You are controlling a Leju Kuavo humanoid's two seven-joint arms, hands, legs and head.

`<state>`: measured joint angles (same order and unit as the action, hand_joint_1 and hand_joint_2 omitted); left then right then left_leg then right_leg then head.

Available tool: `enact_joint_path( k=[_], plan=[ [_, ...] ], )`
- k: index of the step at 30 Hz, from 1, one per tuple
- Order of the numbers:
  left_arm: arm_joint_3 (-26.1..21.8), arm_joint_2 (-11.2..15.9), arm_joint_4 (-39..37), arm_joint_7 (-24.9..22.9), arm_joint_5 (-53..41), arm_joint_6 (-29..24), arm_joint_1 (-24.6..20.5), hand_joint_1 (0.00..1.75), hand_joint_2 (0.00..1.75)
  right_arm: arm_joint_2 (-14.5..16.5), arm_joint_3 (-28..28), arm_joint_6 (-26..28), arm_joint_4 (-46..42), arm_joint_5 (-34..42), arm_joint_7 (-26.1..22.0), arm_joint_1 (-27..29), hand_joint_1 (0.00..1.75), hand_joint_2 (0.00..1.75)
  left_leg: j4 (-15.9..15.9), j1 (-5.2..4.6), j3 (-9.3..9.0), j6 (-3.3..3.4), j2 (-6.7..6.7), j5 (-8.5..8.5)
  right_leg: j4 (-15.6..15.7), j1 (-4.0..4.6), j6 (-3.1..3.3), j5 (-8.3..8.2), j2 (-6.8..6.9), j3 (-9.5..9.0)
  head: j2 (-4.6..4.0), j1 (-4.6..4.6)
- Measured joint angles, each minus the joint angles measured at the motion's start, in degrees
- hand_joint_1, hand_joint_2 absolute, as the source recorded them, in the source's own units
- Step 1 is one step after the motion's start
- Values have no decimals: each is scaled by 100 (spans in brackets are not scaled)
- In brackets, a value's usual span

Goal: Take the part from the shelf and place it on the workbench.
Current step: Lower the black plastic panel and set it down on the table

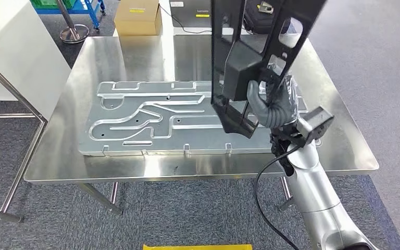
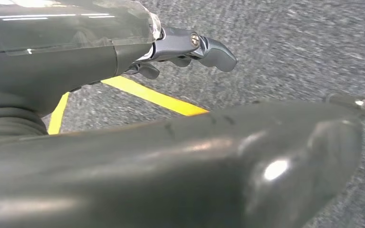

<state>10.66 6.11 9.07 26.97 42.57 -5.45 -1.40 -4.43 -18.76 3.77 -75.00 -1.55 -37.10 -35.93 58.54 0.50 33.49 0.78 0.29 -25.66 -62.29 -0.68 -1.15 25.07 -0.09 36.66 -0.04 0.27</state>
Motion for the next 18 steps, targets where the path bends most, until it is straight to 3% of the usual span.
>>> enact_joint_path(
  k=[1,4,6,9,10,11,12,15,16,18],
  plan=[
    [-4,-1,0,14,-1,5,-2,0,0,-10,105,229,281,-50,26,-161,161,175,5,-7,7,-26,3,-7,192,16,26,-45,5,-67,0,4],
    [-6,-3,0,44,-8,26,6,0,0,-93,488,719,1288,-239,-48,-636,161,175,-2,-8,40,-108,7,-15,312,30,120,-11,6,-96,0,11],
    [-6,-3,0,50,-18,40,19,0,0,-161,659,1093,1976,-635,-13,-963,161,175,202,-3,125,-152,4,-157,367,2,188,-28,6,-131,0,15],
    [-5,7,0,39,-60,77,19,0,0,-270,647,1779,2927,-1659,226,-1485,161,175,1281,9,664,-181,1,-628,380,9,248,-22,-4,-153,0,20],
    [-5,10,0,33,-72,88,16,0,0,-299,617,1910,3171,-1911,280,-1592,161,175,1600,10,846,-186,0,-707,376,20,257,-13,-7,-159,0,19],
    [-4,11,0,28,-77,97,15,0,0,-321,581,1977,3369,-2091,320,-1665,161,175,1729,10,941,-185,0,-677,370,32,263,-1,-10,-169,0,18],
    [-3,14,0,30,-91,117,14,0,0,-331,536,2019,3536,-2271,381,-1729,161,175,1612,10,919,-175,0,-528,362,42,264,15,-16,-183,0,19],
    [-1,36,0,112,-146,239,6,0,0,-333,219,2142,3984,-3289,756,-1985,161,175,461,-8,431,-100,1,92,324,70,242,79,-35,-225,0,14],
    [2,44,0,156,-161,286,-1,0,0,-321,22,2163,4126,-3770,914,-2093,161,175,205,-20,317,-78,0,166,313,78,226,89,-42,-220,0,13],
    [6,56,0,230,-182,367,-23,0,0,-247,-501,2086,4389,-4769,1234,-2295,161,175,63,-45,253,-54,-4,153,310,86,186,87,-62,-198,0,11]
  ],
)
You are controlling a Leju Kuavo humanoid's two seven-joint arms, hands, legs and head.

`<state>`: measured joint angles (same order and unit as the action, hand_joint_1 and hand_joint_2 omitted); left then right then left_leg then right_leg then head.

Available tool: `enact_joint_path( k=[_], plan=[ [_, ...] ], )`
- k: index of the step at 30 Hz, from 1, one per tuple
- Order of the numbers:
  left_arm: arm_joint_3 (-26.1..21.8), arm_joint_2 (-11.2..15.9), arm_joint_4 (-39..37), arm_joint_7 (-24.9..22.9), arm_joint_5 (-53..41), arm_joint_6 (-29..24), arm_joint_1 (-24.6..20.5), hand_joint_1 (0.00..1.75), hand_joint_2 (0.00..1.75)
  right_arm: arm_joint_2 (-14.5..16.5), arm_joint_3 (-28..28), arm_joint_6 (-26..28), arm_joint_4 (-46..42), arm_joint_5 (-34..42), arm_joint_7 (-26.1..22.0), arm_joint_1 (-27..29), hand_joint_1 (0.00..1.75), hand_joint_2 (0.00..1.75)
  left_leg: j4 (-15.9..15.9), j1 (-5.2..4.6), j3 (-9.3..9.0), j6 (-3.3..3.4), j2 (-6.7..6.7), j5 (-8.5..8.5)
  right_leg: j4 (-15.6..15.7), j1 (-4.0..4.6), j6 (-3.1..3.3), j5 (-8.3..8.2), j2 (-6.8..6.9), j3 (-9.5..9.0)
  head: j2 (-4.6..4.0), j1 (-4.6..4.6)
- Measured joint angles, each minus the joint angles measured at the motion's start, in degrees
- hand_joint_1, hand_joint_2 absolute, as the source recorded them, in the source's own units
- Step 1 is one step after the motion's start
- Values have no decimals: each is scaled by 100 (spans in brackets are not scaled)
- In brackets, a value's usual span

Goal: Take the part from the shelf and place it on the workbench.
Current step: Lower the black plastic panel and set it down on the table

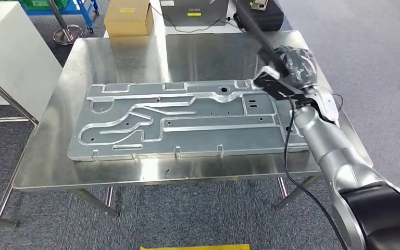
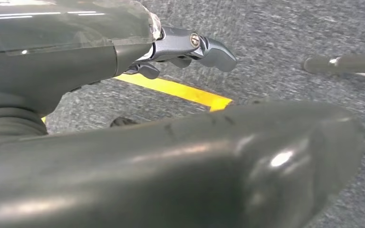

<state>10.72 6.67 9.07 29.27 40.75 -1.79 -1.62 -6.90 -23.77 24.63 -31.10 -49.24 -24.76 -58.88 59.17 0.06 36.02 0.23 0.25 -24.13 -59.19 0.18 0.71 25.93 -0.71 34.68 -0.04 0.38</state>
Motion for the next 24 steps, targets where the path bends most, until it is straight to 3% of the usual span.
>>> enact_joint_path(
  k=[3,5,7,8,9,11,13,14,18,20,22,24],
  plan=[
    [3,6,1,55,-5,92,-52,0,0,249,-839,-432,290,-1125,374,-229,161,175,-92,46,-48,68,-24,26,-96,3,-74,91,4,41,0,-5],
    [6,6,2,82,-17,158,-78,0,0,429,-1296,-746,445,-1474,486,-378,161,175,-135,69,-80,105,-35,42,-648,-21,-118,396,28,296,0,-14],
    [13,6,2,99,-36,226,-93,0,0,574,-1678,-925,576,-1638,509,-457,161,175,-133,75,-93,116,-20,32,-1448,-60,-154,702,37,699,0,-17],
    [19,5,2,104,-44,257,-92,0,0,623,-1839,-959,632,-1681,507,-464,161,175,-129,81,-102,113,-5,23,-1673,-80,-170,727,38,829,0,-17],
    [26,5,2,108,-50,279,-88,0,0,656,-1963,-962,680,-1702,501,-465,161,175,-120,90,-112,101,14,10,-1687,-98,-184,637,40,865,0,-18],
    [39,3,2,110,-55,303,-77,0,0,701,-2140,-948,760,-1714,463,-484,161,175,-91,110,-134,57,39,-29,-1057,-124,-194,199,51,618,0,-19],
    [47,3,2,118,-62,312,-76,0,0,733,-2280,-919,824,-1717,367,-515,161,175,-53,102,-134,-4,48,-74,-318,-116,-178,-110,68,301,0,-17],
    [50,4,2,127,-67,312,-78,0,0,747,-2346,-901,852,-1724,312,-515,161,175,-45,93,-130,-37,46,-87,-120,-105,-162,-156,70,223,0,-14],
    [75,2,2,159,-80,312,-72,0,0,776,-2542,-849,944,-1748,207,-450,161,175,-39,104,-118,-154,29,-132,-9,-95,-45,-147,50,189,0,-10],
    [90,3,2,184,-97,312,-70,0,0,789,-2599,-816,980,-1752,158,-444,161,175,341,117,46,-185,14,-374,26,-105,20,-155,46,157,0,1],
    [104,3,2,214,-128,312,-71,0,0,801,-2656,-763,1017,-1742,88,-385,161,175,1114,120,401,-199,7,-720,29,-81,67,-136,43,134,0,10],
    [124,1,2,232,-162,315,-65,0,0,804,-2704,-714,1053,-1708,40,-239,161,175,1498,120,608,-200,6,-762,25,-52,86,-114,40,108,0,9]
  ],
)
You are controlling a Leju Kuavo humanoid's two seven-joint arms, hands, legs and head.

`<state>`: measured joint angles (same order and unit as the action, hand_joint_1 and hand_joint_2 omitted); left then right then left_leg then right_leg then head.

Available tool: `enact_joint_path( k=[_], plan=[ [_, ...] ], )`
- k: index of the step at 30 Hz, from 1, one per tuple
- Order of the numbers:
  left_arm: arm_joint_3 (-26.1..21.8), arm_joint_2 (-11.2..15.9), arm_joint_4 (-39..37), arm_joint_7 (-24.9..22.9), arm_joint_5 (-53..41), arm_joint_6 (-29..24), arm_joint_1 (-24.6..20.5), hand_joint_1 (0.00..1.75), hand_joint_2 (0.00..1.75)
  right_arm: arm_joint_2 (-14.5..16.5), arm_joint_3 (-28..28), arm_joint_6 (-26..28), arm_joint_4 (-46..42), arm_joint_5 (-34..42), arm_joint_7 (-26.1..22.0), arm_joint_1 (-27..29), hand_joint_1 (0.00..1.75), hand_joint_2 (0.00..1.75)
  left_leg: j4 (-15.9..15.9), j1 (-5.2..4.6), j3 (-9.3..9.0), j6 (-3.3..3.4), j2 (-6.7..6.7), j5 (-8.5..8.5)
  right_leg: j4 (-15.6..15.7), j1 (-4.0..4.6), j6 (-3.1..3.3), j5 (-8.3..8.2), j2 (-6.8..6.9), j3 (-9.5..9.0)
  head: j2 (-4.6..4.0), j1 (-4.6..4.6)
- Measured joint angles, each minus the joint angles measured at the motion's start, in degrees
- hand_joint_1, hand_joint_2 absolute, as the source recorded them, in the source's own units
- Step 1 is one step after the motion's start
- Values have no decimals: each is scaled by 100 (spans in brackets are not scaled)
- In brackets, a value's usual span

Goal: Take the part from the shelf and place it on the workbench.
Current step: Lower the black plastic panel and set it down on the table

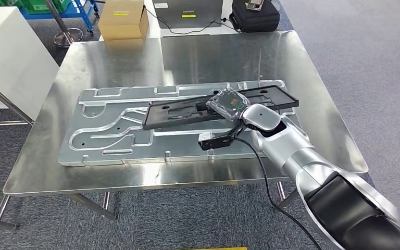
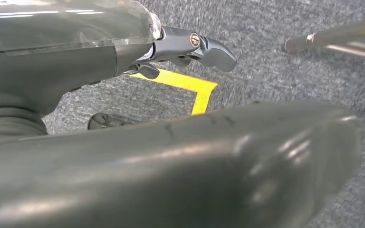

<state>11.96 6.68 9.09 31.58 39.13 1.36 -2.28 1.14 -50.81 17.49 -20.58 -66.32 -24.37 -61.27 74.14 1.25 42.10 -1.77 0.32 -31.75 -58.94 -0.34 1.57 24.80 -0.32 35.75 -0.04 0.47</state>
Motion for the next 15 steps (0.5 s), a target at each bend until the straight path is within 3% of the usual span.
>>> enact_joint_path(
  k=[1,4,6,9,11,13,14,15],
  plan=[
    [9,-1,0,5,-11,1,2,0,0,0,-17,24,18,26,-19,79,161,175,-131,0,-46,9,0,133,-4,10,1,12,-3,-13,0,0],
    [19,-2,0,8,-24,2,-6,0,0,1,-42,82,50,85,-75,216,161,175,-1134,-18,-508,63,5,603,-37,33,-33,54,-17,-29,0,-1],
    [25,-2,0,-1,-24,2,-21,0,0,9,-51,106,65,106,-85,249,161,175,-1479,-48,-671,103,8,671,-53,45,-78,67,-26,-12,0,-2],
    [42,-9,0,-31,-16,-1,-32,0,0,31,-58,72,84,131,-88,306,161,175,-1534,-37,-711,169,-6,688,-70,42,-158,100,-29,-21,0,-4],
    [52,-15,0,-45,-13,-5,-38,0,0,37,-59,44,89,141,-89,331,161,175,-1577,-12,-754,225,-23,701,-399,30,-216,313,-20,112,0,-10],
    [56,-15,0,-46,-12,-5,-46,0,0,37,-59,43,97,164,-101,379,80,87,-1587,-9,-767,261,-29,696,-1113,2,-260,647,-10,457,0,-14],
    [57,-16,0,-46,-14,-4,-47,0,44,37,-58,46,102,181,-119,406,40,44,-1586,-10,-770,267,-30,693,-1425,-11,-277,741,-8,620,0,-13],
    [59,-18,0,-46,-16,-3,-46,0,87,37,-58,48,110,194,-144,437,0,0,-1585,-10,-774,268,-30,689,-1566,-24,-289,734,-5,704,0,-13]
  ],
)
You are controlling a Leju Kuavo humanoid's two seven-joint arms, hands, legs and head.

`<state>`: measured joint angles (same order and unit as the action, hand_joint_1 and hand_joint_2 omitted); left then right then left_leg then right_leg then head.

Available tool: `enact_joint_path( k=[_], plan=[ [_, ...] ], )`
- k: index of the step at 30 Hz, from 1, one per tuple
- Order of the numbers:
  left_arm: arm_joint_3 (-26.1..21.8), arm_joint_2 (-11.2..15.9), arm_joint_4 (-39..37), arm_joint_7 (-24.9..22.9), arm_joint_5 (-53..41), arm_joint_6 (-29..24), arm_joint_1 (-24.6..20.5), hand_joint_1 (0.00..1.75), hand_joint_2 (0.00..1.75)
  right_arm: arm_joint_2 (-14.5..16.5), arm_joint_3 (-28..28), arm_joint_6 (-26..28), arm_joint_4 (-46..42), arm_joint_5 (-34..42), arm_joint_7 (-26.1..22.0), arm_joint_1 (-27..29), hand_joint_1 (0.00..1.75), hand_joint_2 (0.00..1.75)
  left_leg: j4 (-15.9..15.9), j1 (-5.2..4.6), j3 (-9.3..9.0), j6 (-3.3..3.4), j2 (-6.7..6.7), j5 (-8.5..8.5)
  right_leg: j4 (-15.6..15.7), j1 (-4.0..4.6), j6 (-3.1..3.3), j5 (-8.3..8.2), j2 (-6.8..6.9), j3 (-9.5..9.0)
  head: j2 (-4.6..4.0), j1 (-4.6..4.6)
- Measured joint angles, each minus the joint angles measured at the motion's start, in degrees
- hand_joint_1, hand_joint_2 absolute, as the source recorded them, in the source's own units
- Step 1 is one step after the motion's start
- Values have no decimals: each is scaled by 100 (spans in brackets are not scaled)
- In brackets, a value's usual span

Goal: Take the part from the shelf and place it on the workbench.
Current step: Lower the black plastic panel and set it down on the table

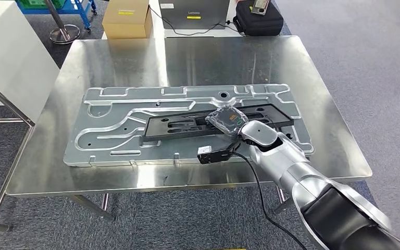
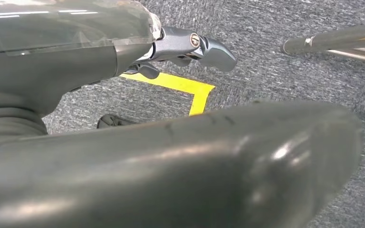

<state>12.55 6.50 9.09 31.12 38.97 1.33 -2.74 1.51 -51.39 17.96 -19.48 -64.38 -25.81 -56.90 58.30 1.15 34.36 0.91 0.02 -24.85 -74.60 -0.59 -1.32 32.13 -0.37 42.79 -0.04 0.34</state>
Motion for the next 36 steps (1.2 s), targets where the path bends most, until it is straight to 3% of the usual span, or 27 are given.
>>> enact_joint_path(
  k=[1,2,4,6,8,10,11,14,15,16,17,19,21,24,26,29,30,31,32,34,36],
  plan=[
    [2,-4,0,-1,-4,1,1,0,131,0,-1,2,8,9,-23,28,0,0,4,1,-5,-3,2,-4,75,-13,-6,-112,3,-22,0,-1],
    [4,-8,0,-6,-11,-6,1,0,175,0,-1,6,14,19,-41,50,0,0,11,3,-11,-14,5,-12,375,-27,-4,-314,8,-158,0,-1],
    [13,-15,0,-26,-38,-51,-2,0,175,2,5,43,19,59,-55,74,0,0,37,-6,-8,-53,13,-36,1129,-28,18,-633,22,-507,0,-1],
    [32,-16,0,-49,-66,-112,-4,0,87,11,26,106,15,131,-78,82,0,0,48,-27,4,-107,17,-45,1480,-10,56,-705,25,-664,0,6],
    [48,-17,0,-55,-69,-131,-5,0,0,19,66,213,4,252,-143,99,0,0,33,-27,0,-170,19,-39,1506,6,117,-708,18,-673,0,11],
    [52,-22,0,-45,-62,-121,2,0,0,19,161,397,-41,458,-246,108,0,0,150,-8,43,-223,18,-141,1543,-1,198,-731,21,-691,-1,11],
    [53,-25,0,-41,-60,-117,5,0,0,21,229,487,-83,562,-299,108,0,0,366,-2,134,-240,17,-277,1561,-11,234,-743,22,-700,-1,14],
    [56,-34,0,-41,-57,-120,4,0,0,29,386,670,-197,801,-476,138,0,0,1427,3,613,-267,16,-760,1565,6,277,-748,19,-706,0,20],
    [57,-39,0,-41,-54,-122,5,0,0,26,435,756,-247,922,-585,172,0,0,1631,3,714,-269,15,-801,1563,14,278,-747,18,-706,0,20],
    [58,-43,0,-41,-49,-124,10,0,0,22,493,853,-312,1070,-714,215,0,0,1636,3,720,-265,15,-740,1559,21,278,-746,14,-707,0,20],
    [58,-46,0,-41,-37,-125,16,0,0,15,581,951,-435,1295,-879,267,0,0,1413,3,615,-255,14,-581,1555,24,276,-744,7,-711,0,20],
    [58,-49,0,-45,-4,-125,22,0,0,-38,793,1043,-840,1887,-1171,390,0,0,635,0,233,-219,16,-211,1543,29,258,-734,-5,-718,0,20],
    [58,-49,0,-54,30,-125,25,0,0,-180,994,1008,-1456,2562,-1342,546,0,0,138,-25,-2,-174,24,-72,1528,41,209,-731,-1,-705,0,16],
    [58,-52,0,-65,48,-123,37,0,0,-407,1142,939,-2198,3005,-1384,740,0,0,43,-44,-30,-91,25,-62,1539,38,109,-744,1,-696,0,14],
    [57,-55,0,-67,61,-119,41,0,0,-537,1210,972,-2574,3194,-1384,842,0,0,-3,-24,-45,-20,8,-24,1355,31,51,-600,1,-621,0,6],
    [42,-56,0,-40,123,-86,38,0,0,-841,1283,1231,-3345,4031,-1384,1134,0,0,-19,-25,-46,37,7,-6,370,17,-3,-86,7,-191,0,0],
    [31,-56,0,-20,150,-56,46,0,0,-998,1345,1412,-3693,4353,-1384,1319,0,0,-17,-27,-45,44,21,-8,92,16,-13,0,8,-70,0,-1],
    [17,-56,0,4,175,-14,63,0,0,-1174,1466,1625,-4076,4569,-1384,1543,0,0,-12,-28,-47,51,41,-11,-5,16,-14,-14,7,-32,0,-1],
    [3,-57,0,27,201,32,87,0,0,-1360,1679,1844,-4491,4673,-1385,1795,0,0,-7,-32,-51,54,65,-16,130,19,-3,-132,7,-104,0,-2],
    [-27,-67,0,68,233,108,143,0,0,-1674,2277,2135,-5274,4585,-1386,2286,0,0,1,-45,-63,50,99,-30,884,38,55,-483,24,-479,0,-3],
    [-59,-83,0,104,271,137,180,0,0,-1859,3002,2213,-5924,4198,-1387,2735,0,0,11,-75,-66,22,109,-50,1488,73,107,-672,53,-768,0,-1]
  ],
)
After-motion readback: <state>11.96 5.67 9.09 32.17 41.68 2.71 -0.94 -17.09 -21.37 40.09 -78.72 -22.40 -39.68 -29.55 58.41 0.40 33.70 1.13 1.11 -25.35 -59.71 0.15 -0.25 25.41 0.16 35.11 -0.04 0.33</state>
